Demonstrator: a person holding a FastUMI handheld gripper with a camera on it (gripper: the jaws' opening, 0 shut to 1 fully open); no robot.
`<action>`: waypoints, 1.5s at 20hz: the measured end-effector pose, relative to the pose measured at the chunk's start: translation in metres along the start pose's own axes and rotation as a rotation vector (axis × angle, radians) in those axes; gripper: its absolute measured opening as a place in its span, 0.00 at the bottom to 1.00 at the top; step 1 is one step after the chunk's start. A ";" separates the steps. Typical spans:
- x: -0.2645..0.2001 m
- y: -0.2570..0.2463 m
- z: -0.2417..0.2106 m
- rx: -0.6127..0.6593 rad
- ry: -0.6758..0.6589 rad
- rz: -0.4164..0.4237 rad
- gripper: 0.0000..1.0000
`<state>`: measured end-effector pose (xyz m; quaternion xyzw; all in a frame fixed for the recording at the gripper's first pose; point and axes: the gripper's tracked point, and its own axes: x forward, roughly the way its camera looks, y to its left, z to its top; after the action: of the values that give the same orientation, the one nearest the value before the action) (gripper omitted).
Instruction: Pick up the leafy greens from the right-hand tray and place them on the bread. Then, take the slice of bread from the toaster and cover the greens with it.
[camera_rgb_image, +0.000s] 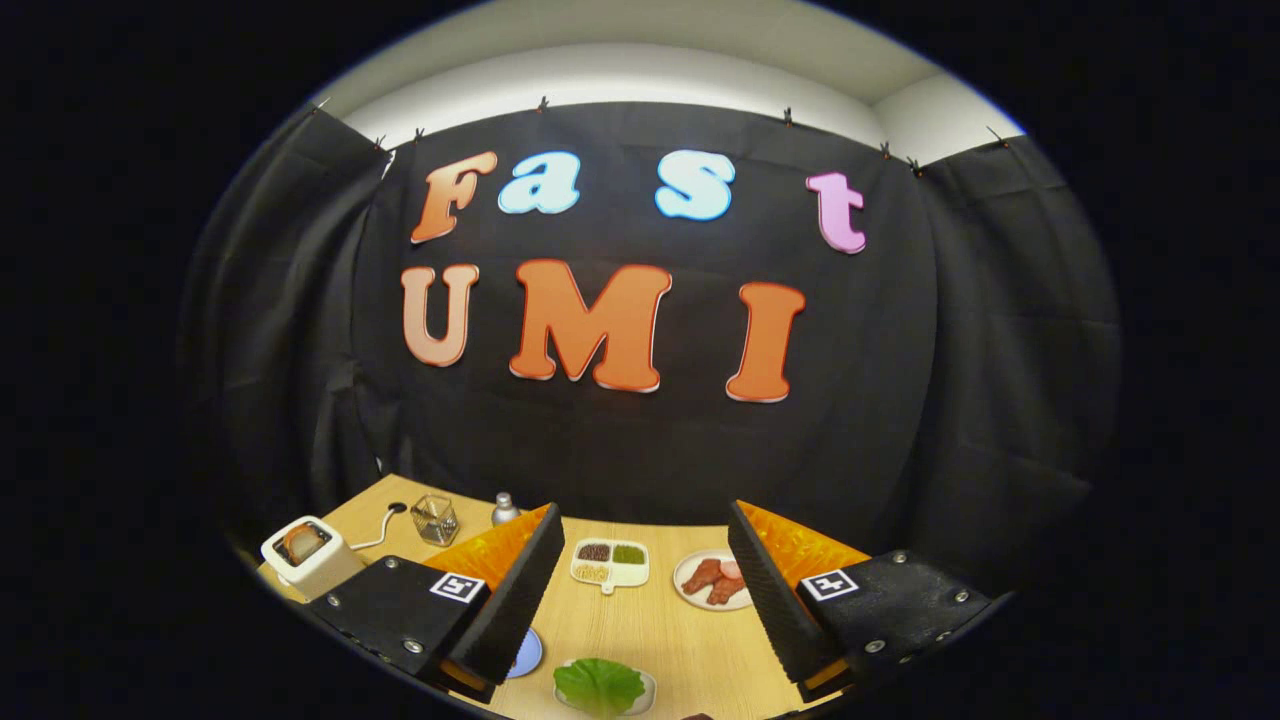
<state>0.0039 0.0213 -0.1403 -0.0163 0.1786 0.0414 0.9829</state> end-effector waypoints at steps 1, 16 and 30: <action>0.006 0.002 -0.018 -0.003 0.049 0.011 0.99; 0.018 0.034 -0.243 -0.046 0.656 0.199 0.97; 0.025 0.060 -0.359 -0.073 0.985 0.270 0.92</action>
<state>-0.1037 0.0660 -0.4864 -0.0451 0.6196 0.1614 0.7668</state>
